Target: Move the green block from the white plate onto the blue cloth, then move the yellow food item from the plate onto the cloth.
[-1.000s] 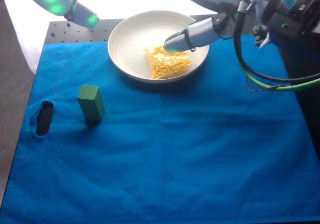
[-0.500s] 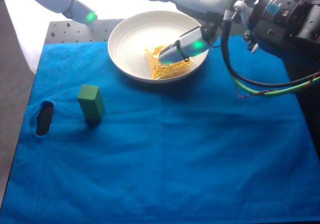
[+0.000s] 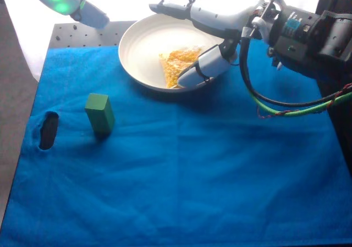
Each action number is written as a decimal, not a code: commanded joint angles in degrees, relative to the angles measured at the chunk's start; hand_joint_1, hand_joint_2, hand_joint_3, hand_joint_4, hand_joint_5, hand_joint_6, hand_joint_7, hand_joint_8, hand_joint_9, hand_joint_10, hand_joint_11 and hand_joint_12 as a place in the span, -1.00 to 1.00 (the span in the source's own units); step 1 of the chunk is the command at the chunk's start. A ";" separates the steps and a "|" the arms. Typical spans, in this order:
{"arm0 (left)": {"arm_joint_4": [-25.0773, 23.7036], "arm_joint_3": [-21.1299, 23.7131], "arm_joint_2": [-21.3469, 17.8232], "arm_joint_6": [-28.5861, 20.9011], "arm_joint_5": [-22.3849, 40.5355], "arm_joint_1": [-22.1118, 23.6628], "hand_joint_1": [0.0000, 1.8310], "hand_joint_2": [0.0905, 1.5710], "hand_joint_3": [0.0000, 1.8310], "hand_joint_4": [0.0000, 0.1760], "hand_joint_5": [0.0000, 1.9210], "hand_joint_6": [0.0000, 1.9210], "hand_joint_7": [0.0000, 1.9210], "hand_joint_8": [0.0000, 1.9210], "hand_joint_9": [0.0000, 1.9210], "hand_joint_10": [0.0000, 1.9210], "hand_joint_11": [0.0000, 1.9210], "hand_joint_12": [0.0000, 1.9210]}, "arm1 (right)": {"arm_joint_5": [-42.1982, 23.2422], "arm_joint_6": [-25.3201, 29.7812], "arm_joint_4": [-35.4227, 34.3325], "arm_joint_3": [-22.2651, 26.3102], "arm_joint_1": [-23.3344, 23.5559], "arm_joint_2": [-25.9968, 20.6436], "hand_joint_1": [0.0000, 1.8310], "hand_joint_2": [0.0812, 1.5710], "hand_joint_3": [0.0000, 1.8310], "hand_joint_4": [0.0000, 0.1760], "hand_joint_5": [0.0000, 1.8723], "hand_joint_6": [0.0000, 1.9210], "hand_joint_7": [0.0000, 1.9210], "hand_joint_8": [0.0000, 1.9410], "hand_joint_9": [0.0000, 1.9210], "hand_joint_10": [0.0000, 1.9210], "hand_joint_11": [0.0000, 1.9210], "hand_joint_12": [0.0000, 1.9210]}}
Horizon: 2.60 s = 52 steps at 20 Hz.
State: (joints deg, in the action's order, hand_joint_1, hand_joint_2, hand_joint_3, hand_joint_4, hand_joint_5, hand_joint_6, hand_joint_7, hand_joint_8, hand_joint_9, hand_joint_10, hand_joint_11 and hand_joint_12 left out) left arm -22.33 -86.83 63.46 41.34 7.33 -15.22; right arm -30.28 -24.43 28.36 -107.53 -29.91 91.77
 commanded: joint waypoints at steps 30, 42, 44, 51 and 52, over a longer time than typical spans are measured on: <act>0.07 0.22 0.61 0.03 6.69 0.73 -0.15 0.02 -1.00 0.46 -0.66 -0.99 -0.51 -0.99 -0.46 -0.99 -0.65 -0.36 | -5.82 0.03 -1.05 -2.97 0.23 1.12 0.38 0.36 -1.00 -1.00 0.09 -0.24 0.12 0.06 0.33 -0.56 0.06 0.39; 0.53 0.26 0.60 -0.06 6.56 -0.34 -0.12 0.00 -1.00 0.08 -0.71 -1.00 -0.63 -1.00 -0.54 -1.00 -0.63 -0.30 | -20.05 0.03 -1.12 10.07 3.45 -8.31 0.40 0.33 -1.00 -1.00 0.06 -0.18 0.21 -0.12 0.28 -0.53 0.05 0.21; 0.85 0.26 0.57 -0.06 6.54 -0.53 -0.09 -0.04 -1.00 -0.07 -0.67 -1.00 -0.59 -1.00 -0.50 -0.99 -0.64 -0.14 | -21.94 0.03 -0.99 12.68 3.43 -10.46 0.40 0.35 -1.00 -1.00 0.03 -0.16 0.19 -0.06 0.35 -0.65 0.03 0.27; 2.14 0.63 -0.18 -0.08 6.99 -1.80 -0.11 -0.03 -0.99 -0.22 -0.71 -1.00 -0.60 -1.00 -0.46 -0.98 -0.58 -0.45 | -26.61 0.03 0.70 22.12 2.07 -19.05 0.38 0.38 -1.00 -1.00 0.06 -0.27 0.08 0.16 0.03 0.08 -0.16 0.60; 2.14 0.76 -0.36 -0.08 7.04 -1.91 -0.10 -0.03 -1.00 -0.09 -0.72 -1.00 -0.61 -1.00 -0.46 -0.98 -0.55 -0.52 | -27.24 0.03 1.44 23.29 1.24 -20.13 0.39 0.37 -1.00 -1.00 0.04 -0.24 0.11 0.11 0.09 0.05 -0.09 0.55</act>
State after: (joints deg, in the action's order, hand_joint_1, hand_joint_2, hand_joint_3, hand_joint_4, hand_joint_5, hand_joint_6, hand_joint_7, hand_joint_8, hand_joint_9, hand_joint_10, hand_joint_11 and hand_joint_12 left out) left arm -20.78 -86.11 63.29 41.32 8.05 -17.52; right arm -51.68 -24.27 31.97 -83.99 -29.47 70.94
